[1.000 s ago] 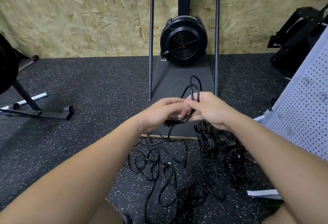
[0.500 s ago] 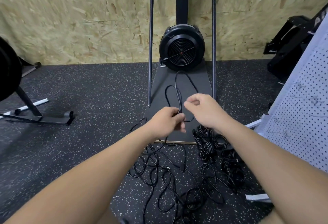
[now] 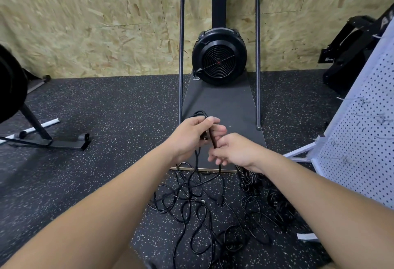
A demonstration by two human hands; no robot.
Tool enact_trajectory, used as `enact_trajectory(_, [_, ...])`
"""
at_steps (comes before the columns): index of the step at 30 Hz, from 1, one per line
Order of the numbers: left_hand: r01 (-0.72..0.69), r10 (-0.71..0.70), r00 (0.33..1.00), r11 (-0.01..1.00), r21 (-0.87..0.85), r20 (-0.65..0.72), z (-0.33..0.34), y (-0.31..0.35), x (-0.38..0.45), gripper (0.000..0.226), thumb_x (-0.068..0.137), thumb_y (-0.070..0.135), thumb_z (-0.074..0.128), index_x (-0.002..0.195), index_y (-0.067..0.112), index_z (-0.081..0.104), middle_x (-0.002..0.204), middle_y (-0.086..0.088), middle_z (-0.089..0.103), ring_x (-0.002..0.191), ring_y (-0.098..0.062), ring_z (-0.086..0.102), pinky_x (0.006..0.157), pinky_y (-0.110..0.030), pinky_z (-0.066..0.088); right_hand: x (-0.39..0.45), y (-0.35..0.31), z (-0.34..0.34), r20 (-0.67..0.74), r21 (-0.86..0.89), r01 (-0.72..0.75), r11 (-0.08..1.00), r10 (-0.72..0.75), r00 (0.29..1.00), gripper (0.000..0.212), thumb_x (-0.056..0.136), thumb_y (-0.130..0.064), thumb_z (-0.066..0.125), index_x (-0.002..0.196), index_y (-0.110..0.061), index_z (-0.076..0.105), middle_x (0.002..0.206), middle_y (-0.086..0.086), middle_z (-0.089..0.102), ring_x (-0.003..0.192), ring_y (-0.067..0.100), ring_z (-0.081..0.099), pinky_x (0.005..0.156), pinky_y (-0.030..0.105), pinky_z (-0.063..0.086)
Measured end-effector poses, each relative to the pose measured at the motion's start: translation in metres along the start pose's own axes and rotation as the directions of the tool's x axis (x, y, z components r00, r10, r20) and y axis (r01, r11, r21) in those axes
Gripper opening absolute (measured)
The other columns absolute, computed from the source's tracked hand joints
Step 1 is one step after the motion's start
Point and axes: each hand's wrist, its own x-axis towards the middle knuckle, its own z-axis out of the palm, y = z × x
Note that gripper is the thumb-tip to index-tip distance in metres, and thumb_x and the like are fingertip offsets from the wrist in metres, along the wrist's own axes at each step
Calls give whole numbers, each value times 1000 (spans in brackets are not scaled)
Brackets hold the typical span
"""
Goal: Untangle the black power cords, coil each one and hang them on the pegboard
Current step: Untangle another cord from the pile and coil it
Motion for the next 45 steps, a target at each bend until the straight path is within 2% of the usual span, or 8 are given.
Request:
enact_trajectory(9, [22,-120,974,895,446,194,-18,-14,-12,28,114,9,57,138,8,71,125,-6,80,114,-17,75,110,-43,55,-20,-46,-39,-235,196,182,964,-134,963,20,108,-10,62,100,5,73,73,4,64,50,12,31,53,32,20])
enact_trajectory(13, [-90,-92,970,726,681,227,0,-25,-24,24,115,27,57,124,28,79,80,3,55,70,-20,41,67,-32,35,-28,-56,-63,-314,254,254,933,-169,934,22,109,-11,60,108,8,72,77,7,64,55,16,27,63,43,15])
enact_trajectory(20, [-84,-108,964,747,659,244,-10,-28,-32,21,109,39,68,115,26,83,90,0,64,78,-27,46,77,-41,37,-28,-49,-95,-482,265,343,901,-185,856,22,108,-16,64,107,1,77,82,11,68,55,17,29,60,41,18])
enact_trajectory(23, [-80,-90,973,734,675,214,-14,-31,-32,27,101,40,80,100,13,81,83,-10,65,77,-21,48,74,-40,39,-28,-45,-95,-500,204,332,921,-193,844,22,109,-17,65,113,0,79,101,17,80,65,18,53,60,31,42])
enact_trajectory(26, [-87,-28,986,748,658,163,-12,-30,-30,41,102,40,78,87,3,71,73,-7,48,68,-22,36,63,-37,30,-25,-36,-90,-459,147,192,970,-105,882,31,106,-15,67,135,-5,71,105,11,82,87,26,76,78,34,60])
enact_trajectory(29, [-54,18,998,821,569,68,-6,-24,-25,35,104,33,77,89,2,73,70,-7,49,68,-22,37,63,-36,31,-25,-27,-83,-442,-117,-28,993,-26,897,19,102,-20,68,117,-20,80,102,0,80,92,27,77,87,40,62])
enact_trajectory(35, [-10,27,999,910,415,-35,18,-16,-11,29,105,23,74,96,-5,76,73,-6,59,65,-15,46,60,-24,38,-31,-38,-58,-501,-446,-182,876,-76,862,54,110,-24,59,163,-20,45,158,9,48,130,30,57,95,37,45])
enact_trajectory(45, [-37,72,992,955,296,-108,19,-5,8,25,105,21,73,85,7,74,70,-3,60,61,-13,48,55,-23,35,-32,-26,-20,-472,-446,2,895,-237,849,6,99,-27,70,102,-30,74,97,-15,71,92,12,69,80,29,51])
